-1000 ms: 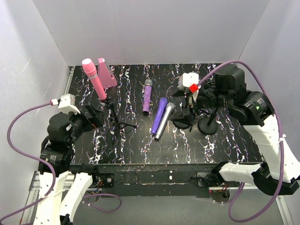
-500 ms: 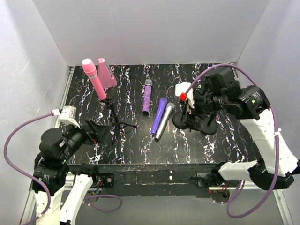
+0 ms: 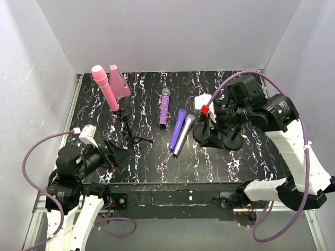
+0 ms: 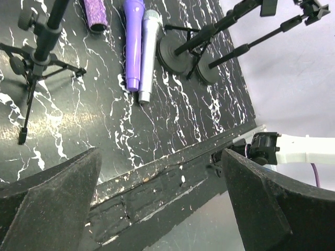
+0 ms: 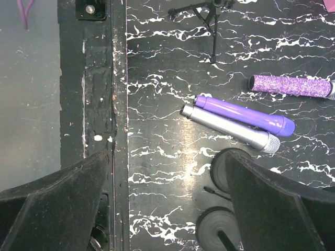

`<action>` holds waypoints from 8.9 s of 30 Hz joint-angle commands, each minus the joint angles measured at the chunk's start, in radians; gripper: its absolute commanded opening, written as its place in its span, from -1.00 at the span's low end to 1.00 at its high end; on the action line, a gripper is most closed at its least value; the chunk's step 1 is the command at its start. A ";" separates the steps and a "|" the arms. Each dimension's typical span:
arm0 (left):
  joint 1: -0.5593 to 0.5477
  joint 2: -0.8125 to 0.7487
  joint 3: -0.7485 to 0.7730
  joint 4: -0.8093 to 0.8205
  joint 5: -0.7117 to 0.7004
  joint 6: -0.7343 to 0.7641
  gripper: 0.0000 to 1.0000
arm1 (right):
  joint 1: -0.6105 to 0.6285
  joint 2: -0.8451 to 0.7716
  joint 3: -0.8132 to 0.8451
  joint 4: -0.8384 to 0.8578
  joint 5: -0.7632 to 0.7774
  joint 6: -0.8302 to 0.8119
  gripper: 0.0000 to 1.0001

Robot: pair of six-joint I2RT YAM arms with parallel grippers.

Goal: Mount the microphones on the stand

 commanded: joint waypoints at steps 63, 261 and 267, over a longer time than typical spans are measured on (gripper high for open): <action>-0.659 0.702 -0.216 0.884 -1.450 0.308 0.33 | -0.003 0.086 0.043 -0.028 -0.134 -0.041 0.97; -0.236 0.615 -0.127 0.504 -0.040 0.094 0.96 | -0.329 0.067 0.218 -0.052 -0.017 -0.051 0.97; -0.309 0.849 0.037 0.492 -0.163 0.106 0.96 | -0.352 -0.072 0.011 -0.105 -0.162 -0.114 0.95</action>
